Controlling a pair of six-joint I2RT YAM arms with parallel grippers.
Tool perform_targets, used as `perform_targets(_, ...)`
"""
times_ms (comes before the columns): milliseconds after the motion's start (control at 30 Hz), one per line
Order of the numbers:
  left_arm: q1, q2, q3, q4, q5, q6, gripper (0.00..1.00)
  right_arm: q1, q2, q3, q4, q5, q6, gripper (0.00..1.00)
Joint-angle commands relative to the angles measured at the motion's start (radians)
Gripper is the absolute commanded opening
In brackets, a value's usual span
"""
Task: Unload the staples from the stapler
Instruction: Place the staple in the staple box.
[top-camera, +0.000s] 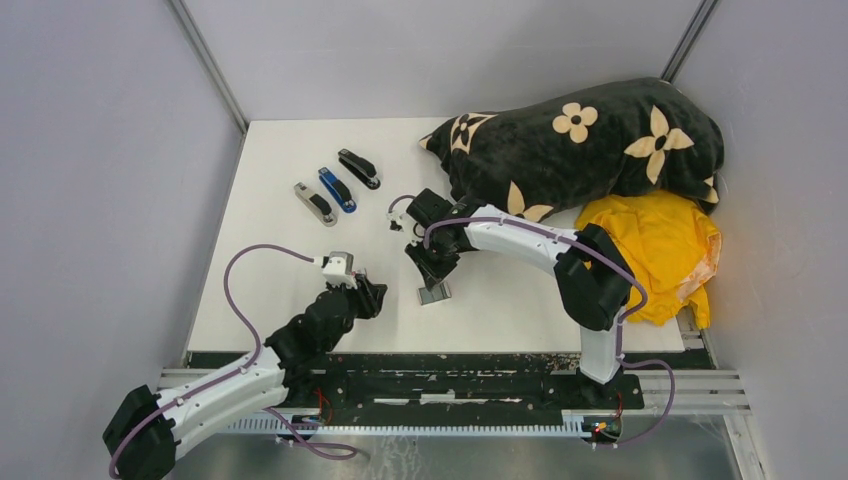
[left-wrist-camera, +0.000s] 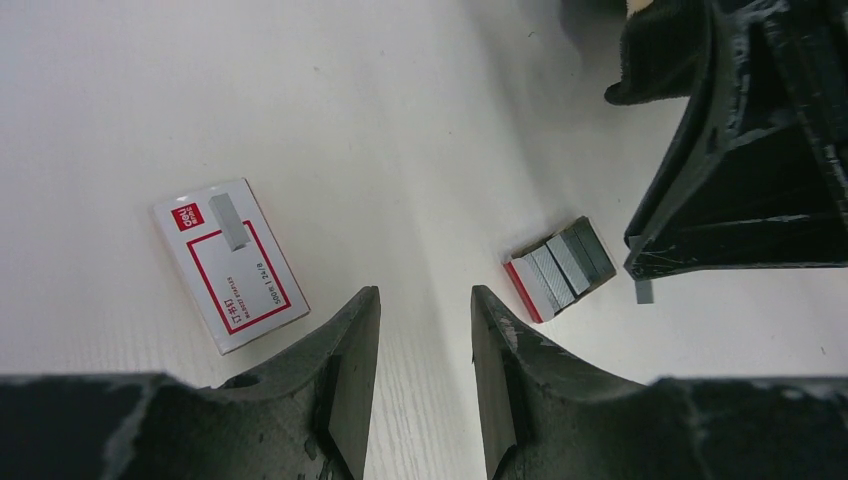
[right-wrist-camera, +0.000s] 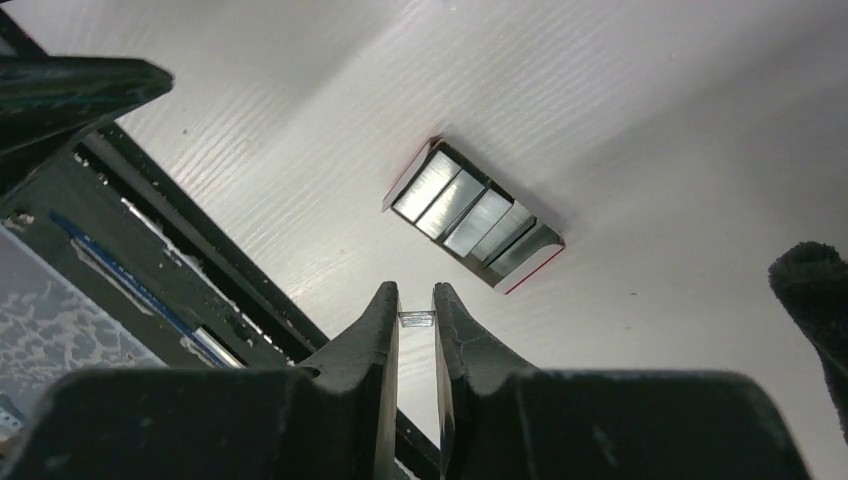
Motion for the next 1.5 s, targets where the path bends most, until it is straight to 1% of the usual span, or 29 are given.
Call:
perform_targets(0, 0.005, 0.001, 0.001, 0.064, -0.033, 0.044, 0.46, 0.012, 0.030, 0.045, 0.030, 0.090, 0.080, 0.15)
perform_targets(133, 0.005, 0.024, 0.007, 0.066, -0.027, 0.046, 0.46, 0.030, 0.026, 0.039, 0.052, 0.177, 0.131, 0.15)
perform_targets(300, 0.006, 0.035, 0.011, 0.067, -0.022, 0.048, 0.46, 0.035, 0.025, 0.012, 0.078, 0.221, 0.185, 0.15)
perform_targets(567, 0.005, 0.034, 0.011, 0.068, -0.019, 0.048, 0.46, 0.037, 0.036, 0.003, 0.083, 0.291, 0.220, 0.16)
perform_targets(833, 0.005, 0.034, 0.011, 0.068, -0.018, 0.049, 0.46, 0.036, 0.041, -0.023, 0.098, 0.307, 0.249, 0.17)
perform_targets(1300, 0.005, 0.038, 0.011, 0.069, -0.018, 0.049, 0.46, 0.036, 0.058, -0.034, 0.100, 0.301, 0.260, 0.17)
perform_targets(1467, 0.005, 0.037, 0.011, 0.069, -0.018, 0.049, 0.46, 0.036, 0.053, -0.044, 0.102, 0.321, 0.260, 0.18)
